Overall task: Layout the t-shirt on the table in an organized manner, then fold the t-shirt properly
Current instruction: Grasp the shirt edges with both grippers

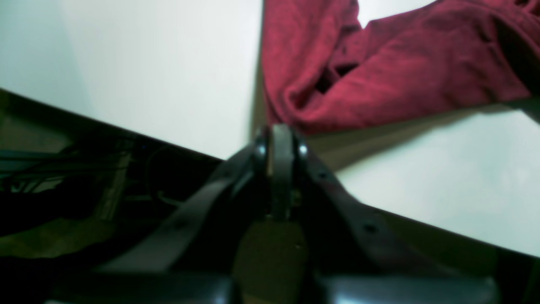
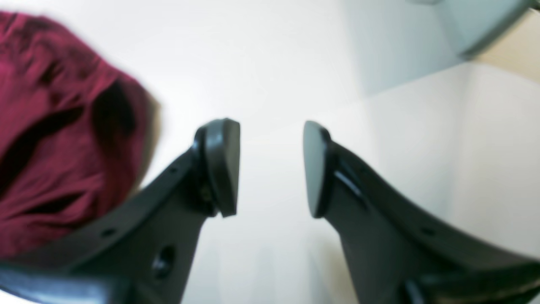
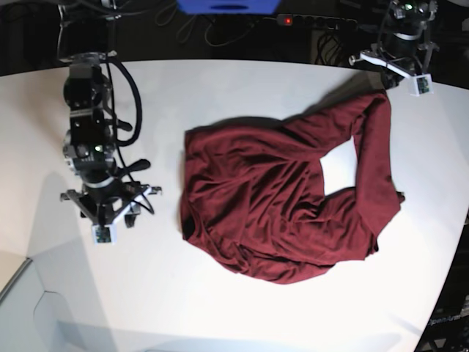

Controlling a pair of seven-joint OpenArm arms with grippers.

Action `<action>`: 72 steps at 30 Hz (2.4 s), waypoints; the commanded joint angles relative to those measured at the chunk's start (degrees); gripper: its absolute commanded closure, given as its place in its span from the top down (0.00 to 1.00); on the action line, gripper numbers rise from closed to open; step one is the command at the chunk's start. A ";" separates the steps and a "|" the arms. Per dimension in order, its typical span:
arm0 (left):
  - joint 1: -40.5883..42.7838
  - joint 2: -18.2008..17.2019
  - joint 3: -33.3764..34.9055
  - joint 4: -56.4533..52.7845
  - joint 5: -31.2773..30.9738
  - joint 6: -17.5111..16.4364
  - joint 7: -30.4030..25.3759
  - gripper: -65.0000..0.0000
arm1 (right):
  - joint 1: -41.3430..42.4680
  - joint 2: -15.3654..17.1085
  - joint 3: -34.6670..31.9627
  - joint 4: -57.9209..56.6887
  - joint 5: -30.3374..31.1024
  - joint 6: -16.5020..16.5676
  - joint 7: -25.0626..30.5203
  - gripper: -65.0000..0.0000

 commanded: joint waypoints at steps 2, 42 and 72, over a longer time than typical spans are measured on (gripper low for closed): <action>0.29 -0.23 -0.60 1.23 -0.13 -0.01 -1.14 0.11 | 3.03 -0.62 -2.32 -0.73 -0.05 -0.01 -0.26 0.47; -30.31 0.56 -4.38 -22.06 -8.22 -0.01 -1.40 0.44 | 17.19 -5.28 -7.50 -34.84 -0.14 -0.01 12.31 0.00; -27.84 2.50 -1.57 -5.98 -8.22 0.43 -1.05 0.44 | 21.40 1.84 22.56 -31.76 -0.14 -0.10 8.62 0.21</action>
